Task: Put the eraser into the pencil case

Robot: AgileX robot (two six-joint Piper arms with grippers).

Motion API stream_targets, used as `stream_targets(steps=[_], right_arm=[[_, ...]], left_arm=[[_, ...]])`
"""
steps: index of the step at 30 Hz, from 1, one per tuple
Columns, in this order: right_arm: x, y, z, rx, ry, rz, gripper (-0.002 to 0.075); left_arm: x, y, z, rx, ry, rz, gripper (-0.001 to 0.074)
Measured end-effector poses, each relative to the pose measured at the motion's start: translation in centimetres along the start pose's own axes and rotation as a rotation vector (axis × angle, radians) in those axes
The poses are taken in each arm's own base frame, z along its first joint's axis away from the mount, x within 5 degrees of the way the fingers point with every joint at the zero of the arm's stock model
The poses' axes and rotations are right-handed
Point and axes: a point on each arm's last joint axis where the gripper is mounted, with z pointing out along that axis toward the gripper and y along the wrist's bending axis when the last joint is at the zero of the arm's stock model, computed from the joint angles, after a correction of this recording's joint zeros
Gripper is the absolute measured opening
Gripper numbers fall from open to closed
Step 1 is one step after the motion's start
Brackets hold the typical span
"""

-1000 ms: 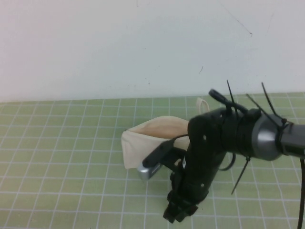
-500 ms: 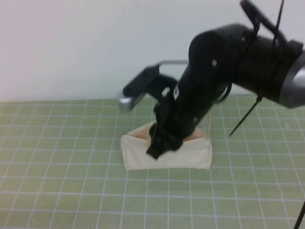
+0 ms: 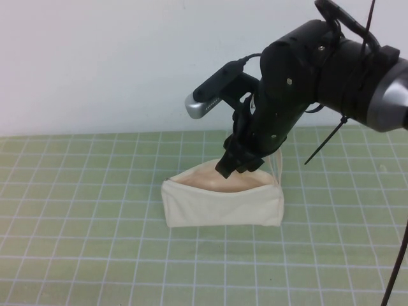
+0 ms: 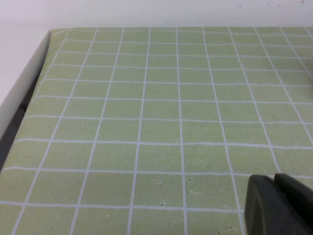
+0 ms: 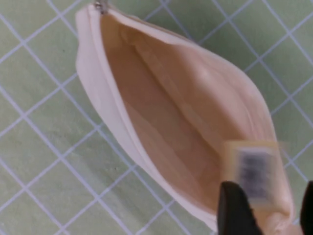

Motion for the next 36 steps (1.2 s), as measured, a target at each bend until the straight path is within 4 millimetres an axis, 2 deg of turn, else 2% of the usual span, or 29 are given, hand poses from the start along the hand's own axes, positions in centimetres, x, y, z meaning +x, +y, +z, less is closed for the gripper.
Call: stream_targets(steps=[3, 7, 9, 11, 16, 19, 21, 24, 28, 32, 36], right_arm=[[0.0, 0.0, 0.2, 0.0, 0.005, 0.019, 0.0326], [0.0, 0.0, 0.2, -0.001, 0.01, 0.026, 0.0338], [-0.1, -0.2, -0.4, 0.002, 0.025, 0.024, 0.0321], [-0.2, -0.4, -1.4, 0.014, 0.054, 0.01, 0.0264], [-0.8, -1.3, -5.1, 0.066, 0.045, -0.009, 0.0055], [-0.6, -1.7, -7.9, 0.108, -0.008, -0.011, 0.0017], [-0.1, -1.9, -10.7, 0.149, -0.052, -0.016, 0.0008], [1.3, -1.9, -13.8, 0.193, -0.085, -0.028, 0.0003], [4.8, -1.2, -17.6, 0.219, -0.11, -0.024, 0.0001], [9.2, 0.4, -20.3, 0.2, -0.127, -0.029, 0.0], [14.0, 1.9, -21.2, 0.159, -0.131, -0.051, 0.0]], left_arm=[[0.0, 0.0, 0.0, 0.0, 0.0, 0.0, -0.0001], [0.0, 0.0, 0.0, 0.0, 0.0, 0.0, -0.0001], [0.0, 0.0, 0.0, 0.0, 0.0, 0.0, -0.0001], [0.0, 0.0, 0.0, 0.0, 0.0, 0.0, -0.0001], [0.0, 0.0, 0.0, 0.0, 0.0, 0.0, -0.0001], [0.0, 0.0, 0.0, 0.0, 0.0, 0.0, -0.0001], [0.0, 0.0, 0.0, 0.0, 0.0, 0.0, -0.0001], [0.0, 0.0, 0.0, 0.0, 0.0, 0.0, -0.0001], [0.0, 0.0, 0.0, 0.0, 0.0, 0.0, -0.0001], [0.0, 0.0, 0.0, 0.0, 0.0, 0.002, -0.0001], [0.0, 0.0, 0.0, 0.0, 0.0, 0.002, -0.0001]])
